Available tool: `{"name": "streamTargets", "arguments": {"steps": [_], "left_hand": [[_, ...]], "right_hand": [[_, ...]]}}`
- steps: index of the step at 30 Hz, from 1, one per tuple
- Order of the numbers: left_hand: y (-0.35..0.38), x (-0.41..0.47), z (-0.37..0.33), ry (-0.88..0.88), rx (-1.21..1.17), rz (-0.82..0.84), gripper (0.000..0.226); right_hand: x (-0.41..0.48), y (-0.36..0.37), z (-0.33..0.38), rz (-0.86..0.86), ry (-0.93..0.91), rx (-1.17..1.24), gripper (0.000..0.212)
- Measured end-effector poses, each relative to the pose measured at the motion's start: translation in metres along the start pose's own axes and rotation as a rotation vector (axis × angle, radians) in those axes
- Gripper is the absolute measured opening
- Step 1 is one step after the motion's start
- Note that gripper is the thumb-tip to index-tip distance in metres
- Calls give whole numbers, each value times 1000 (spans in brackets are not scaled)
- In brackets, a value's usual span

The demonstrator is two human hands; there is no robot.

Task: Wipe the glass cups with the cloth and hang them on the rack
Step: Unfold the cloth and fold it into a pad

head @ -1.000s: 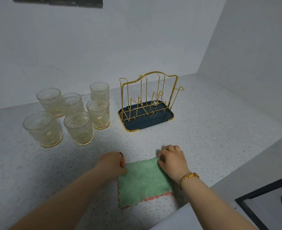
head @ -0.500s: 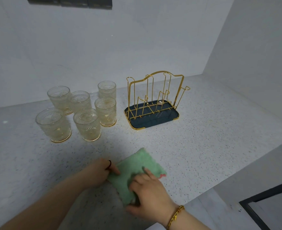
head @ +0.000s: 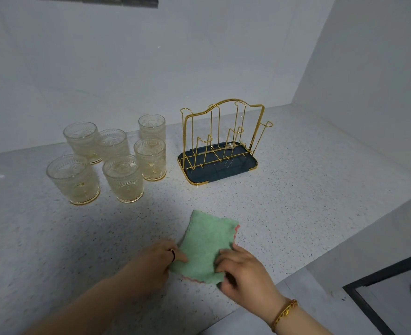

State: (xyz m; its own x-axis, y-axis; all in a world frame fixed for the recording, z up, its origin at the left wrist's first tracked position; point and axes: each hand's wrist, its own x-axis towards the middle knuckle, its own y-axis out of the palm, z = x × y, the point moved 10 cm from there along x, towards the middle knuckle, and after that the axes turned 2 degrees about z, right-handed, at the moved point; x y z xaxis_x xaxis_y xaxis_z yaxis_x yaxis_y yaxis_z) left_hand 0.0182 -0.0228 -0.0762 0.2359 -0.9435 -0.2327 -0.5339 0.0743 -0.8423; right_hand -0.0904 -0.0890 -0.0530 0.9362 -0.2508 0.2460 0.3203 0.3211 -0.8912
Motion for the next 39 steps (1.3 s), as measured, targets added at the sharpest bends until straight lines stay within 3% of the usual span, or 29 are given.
{"name": "streamTargets", "arguments": {"steps": [5, 7, 10, 12, 14, 21, 24, 26, 29, 31, 33, 36, 39], "left_hand": [[-6, 11, 15, -38, -271, -107, 59], [-16, 22, 7, 2, -192, -145, 27], [-35, 37, 3, -58, -220, -208, 7], [-41, 46, 8, -148, -298, -244, 26], [-44, 53, 10, -237, -279, -240, 26], [-43, 73, 7, -312, 47, -162, 43], [-44, 79, 7, -310, 146, -172, 40], [-49, 77, 10, -311, 119, -253, 37], [-58, 68, 3, -208, 66, -380, 27], [-59, 59, -8, -21, -7, -432, 26], [-49, 49, -14, 130, 34, -392, 31], [-31, 45, -15, 181, 81, -230, 41], [-24, 52, -10, 140, 175, -133, 47]], "right_hand": [[-6, -6, -47, -51, 467, 567, 8], [-2, -13, -58, -95, 536, 644, 28], [8, -22, -73, -120, 606, 578, 27], [12, -22, -83, -116, 650, 486, 27], [16, -21, -90, -95, 680, 391, 25], [24, -24, -96, 4, 778, 111, 37], [26, -31, -96, -24, 748, 26, 26], [29, -45, -92, -109, 683, -179, 16], [34, -55, -68, -335, 342, -158, 22], [39, -44, -43, -262, 113, -96, 13], [39, -22, -27, -99, -2, -104, 19], [38, 4, -27, 48, -29, -195, 33], [45, 3, -30, 18, 14, -184, 35]]}}
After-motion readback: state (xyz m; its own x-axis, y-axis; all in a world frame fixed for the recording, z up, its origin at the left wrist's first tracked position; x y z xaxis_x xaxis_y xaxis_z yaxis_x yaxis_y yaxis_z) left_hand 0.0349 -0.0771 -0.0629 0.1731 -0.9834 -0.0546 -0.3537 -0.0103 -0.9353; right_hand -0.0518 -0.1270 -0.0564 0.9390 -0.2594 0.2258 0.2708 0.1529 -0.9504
